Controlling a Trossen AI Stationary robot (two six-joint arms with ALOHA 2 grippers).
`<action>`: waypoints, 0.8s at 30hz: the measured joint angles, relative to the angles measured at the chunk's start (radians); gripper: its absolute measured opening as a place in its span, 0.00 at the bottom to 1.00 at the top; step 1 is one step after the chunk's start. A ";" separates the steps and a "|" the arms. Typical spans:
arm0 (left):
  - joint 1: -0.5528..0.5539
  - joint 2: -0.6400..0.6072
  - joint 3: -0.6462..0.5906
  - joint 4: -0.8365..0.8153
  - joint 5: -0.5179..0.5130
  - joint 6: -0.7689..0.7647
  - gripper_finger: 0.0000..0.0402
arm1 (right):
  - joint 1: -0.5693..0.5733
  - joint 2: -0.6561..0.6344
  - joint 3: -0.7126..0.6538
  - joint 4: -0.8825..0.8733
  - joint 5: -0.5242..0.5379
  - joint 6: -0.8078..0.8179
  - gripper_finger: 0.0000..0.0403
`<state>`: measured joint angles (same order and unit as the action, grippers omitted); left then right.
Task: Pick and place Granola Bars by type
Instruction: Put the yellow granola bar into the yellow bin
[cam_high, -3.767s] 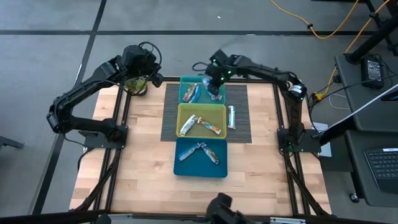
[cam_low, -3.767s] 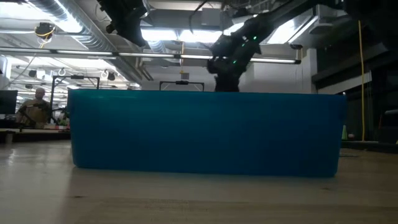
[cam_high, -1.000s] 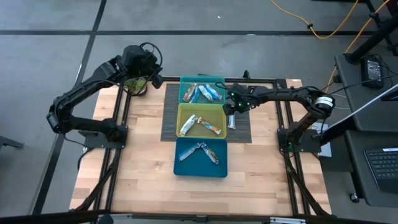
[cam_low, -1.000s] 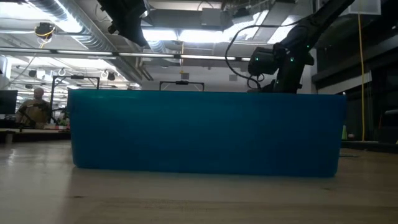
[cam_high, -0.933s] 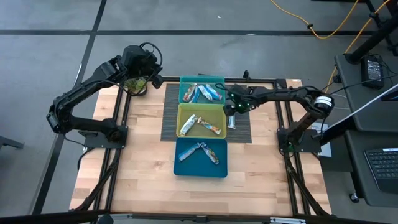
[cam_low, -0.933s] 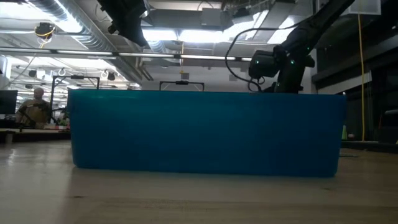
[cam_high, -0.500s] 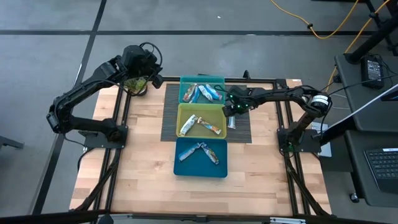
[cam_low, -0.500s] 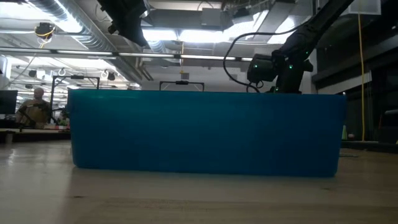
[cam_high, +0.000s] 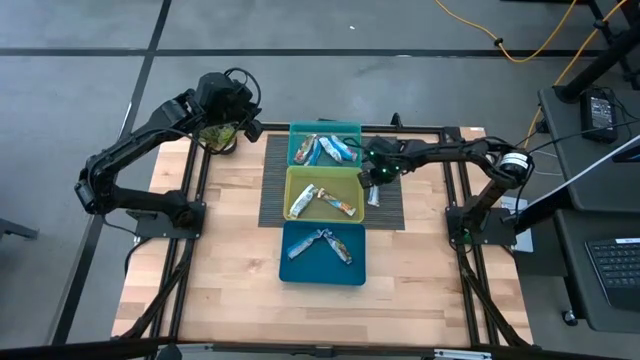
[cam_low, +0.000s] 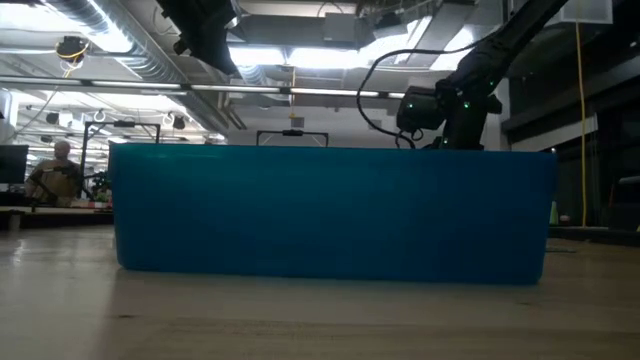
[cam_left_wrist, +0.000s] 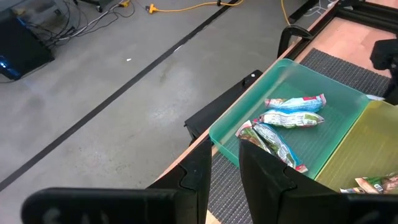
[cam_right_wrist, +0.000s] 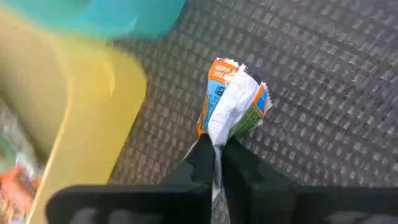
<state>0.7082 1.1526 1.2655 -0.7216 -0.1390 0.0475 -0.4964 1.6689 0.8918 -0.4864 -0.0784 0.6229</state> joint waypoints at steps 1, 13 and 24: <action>0.000 0.000 0.000 0.000 0.000 0.000 0.19 | 0.002 0.000 0.014 -0.036 -0.005 -0.012 0.05; 0.000 0.000 0.000 0.000 0.000 0.026 0.19 | 0.004 -0.126 0.413 -0.579 0.136 -0.275 0.06; 0.000 0.000 0.000 0.000 0.002 0.027 0.19 | 0.005 -0.178 0.604 -0.610 0.121 -0.453 0.09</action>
<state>0.7082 1.1526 1.2655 -0.7216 -0.1371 0.0742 -0.4915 1.4904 1.4960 -1.0960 0.0422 0.1697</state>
